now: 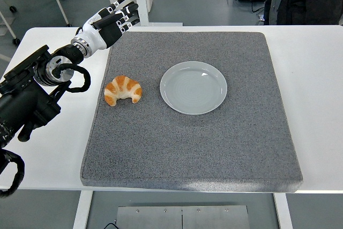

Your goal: Place the bread on the plate

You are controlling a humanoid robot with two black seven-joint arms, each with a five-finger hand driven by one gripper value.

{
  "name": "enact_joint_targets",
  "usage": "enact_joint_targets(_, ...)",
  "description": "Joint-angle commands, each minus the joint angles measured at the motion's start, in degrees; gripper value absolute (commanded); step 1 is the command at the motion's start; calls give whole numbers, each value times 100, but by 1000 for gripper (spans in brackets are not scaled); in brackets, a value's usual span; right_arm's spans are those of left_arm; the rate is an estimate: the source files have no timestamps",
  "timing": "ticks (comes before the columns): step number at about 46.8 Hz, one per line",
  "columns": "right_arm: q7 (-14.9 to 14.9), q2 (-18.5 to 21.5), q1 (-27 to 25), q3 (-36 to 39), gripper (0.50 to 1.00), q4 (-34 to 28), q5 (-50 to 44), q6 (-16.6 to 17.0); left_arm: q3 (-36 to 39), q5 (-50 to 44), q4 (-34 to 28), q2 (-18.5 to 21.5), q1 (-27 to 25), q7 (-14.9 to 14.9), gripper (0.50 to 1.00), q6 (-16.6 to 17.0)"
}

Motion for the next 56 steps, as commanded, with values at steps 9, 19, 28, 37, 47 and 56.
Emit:
enact_joint_targets(9,0,0,7,0,1000,0,0,0,14,5,0,6,9,-24,986,0)
enact_joint_targets(19,0,0,-1,0,1000,0,0,0,110,66,0,6,35,29,984,35)
enact_joint_targets(28,0,0,-1,0,1000,0,0,0,102,57,-44,50,35,38,984,44)
enact_joint_targets(37,0,0,-1,0,1000,0,0,0,31,13,-220,120,26,64,984,44)
enact_joint_targets(47,0,0,-1,0,1000,0,0,0,110,75,-861,497,140,82,984,106)
enact_joint_targets(56,0,0,7,0,1000,0,0,0,304,101,-1432,937,185,91,986,264)
